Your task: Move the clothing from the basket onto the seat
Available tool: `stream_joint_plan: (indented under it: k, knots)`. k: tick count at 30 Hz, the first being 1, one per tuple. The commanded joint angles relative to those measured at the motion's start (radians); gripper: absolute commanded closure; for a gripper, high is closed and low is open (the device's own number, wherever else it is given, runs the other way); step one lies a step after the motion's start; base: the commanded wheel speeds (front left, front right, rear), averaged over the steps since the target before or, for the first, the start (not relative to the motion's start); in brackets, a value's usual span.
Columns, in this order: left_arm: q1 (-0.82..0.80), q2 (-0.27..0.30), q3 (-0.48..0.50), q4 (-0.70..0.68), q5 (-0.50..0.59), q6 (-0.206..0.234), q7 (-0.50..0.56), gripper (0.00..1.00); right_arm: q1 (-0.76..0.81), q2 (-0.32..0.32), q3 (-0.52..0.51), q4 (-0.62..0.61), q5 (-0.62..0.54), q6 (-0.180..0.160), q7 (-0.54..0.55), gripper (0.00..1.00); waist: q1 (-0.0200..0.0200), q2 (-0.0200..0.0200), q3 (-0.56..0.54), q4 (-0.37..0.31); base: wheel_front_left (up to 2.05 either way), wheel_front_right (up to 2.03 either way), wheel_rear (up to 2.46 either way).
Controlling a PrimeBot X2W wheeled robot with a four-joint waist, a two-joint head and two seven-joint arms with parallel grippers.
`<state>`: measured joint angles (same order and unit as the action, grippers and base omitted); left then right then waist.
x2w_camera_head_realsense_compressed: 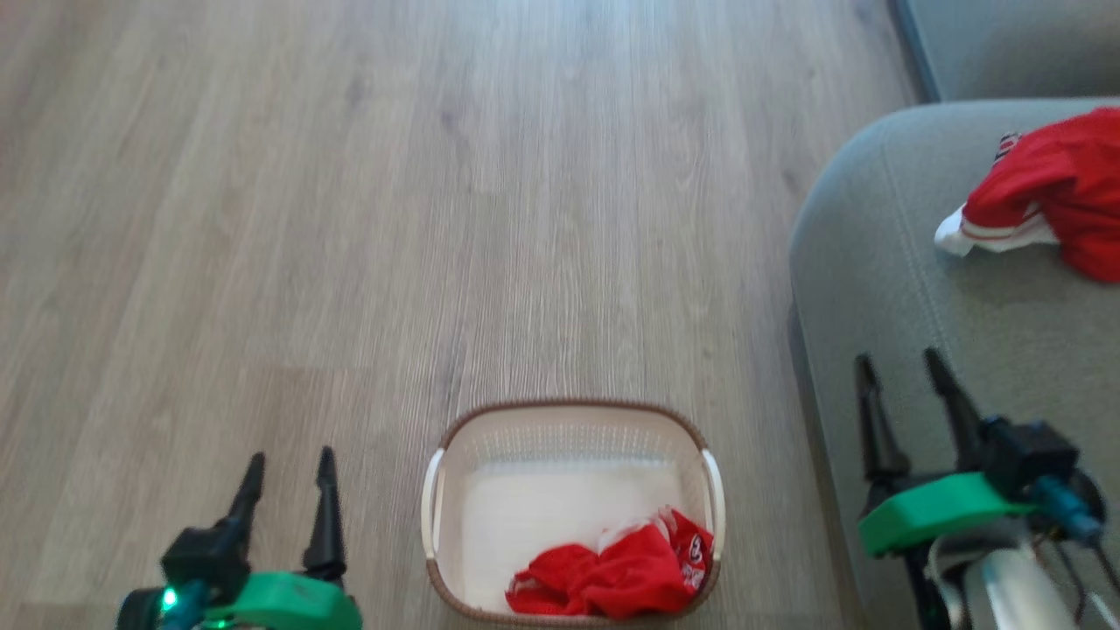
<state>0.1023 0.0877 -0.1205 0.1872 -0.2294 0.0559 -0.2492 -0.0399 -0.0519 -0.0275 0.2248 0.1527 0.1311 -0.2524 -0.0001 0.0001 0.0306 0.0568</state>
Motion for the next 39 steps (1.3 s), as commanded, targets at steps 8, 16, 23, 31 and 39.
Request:
stream_joint_plan:
  k: [8, 16, 23, 31, 39]
  knots:
    - [-0.181, -0.018, -0.087, 0.094, 0.055, -0.058, -0.013, 0.00, -0.137, 0.002, -0.064, -0.108, -0.056, 0.000, -0.009, 0.00, 0.0001, -0.0001, 0.175, -0.009, 0.00, 0.00, 0.00]
    - [-0.452, -0.037, -0.338, 0.418, 0.085, -0.125, -0.002, 0.00, -0.277, 0.002, -0.117, -0.215, -0.126, 0.000, -0.009, 0.00, 0.0001, -0.0001, 0.423, -0.031, 0.00, 0.00, 0.00]
    - [-0.639, -0.037, -0.593, 0.591, -0.030, -0.137, 0.018, 0.00, -0.355, 0.002, -0.121, -0.311, -0.161, 0.000, -0.009, 0.00, 0.0001, -0.0001, 0.587, -0.056, 0.00, 0.00, 0.00]
    - [-0.797, -0.037, -0.818, 0.684, -0.171, -0.137, 0.087, 0.00, -0.417, 0.002, -0.139, -0.440, -0.197, 0.000, 0.001, 0.00, 0.0001, -0.0001, 0.731, -0.072, 0.00, 0.00, 0.00]
    - [-0.884, -0.037, -0.995, 0.702, -0.299, -0.154, 0.159, 0.00, -0.447, 0.002, -0.109, -0.549, -0.215, 0.000, 0.024, 0.00, 0.0001, -0.0001, 0.809, -0.079, 0.00, 0.00, 0.00]
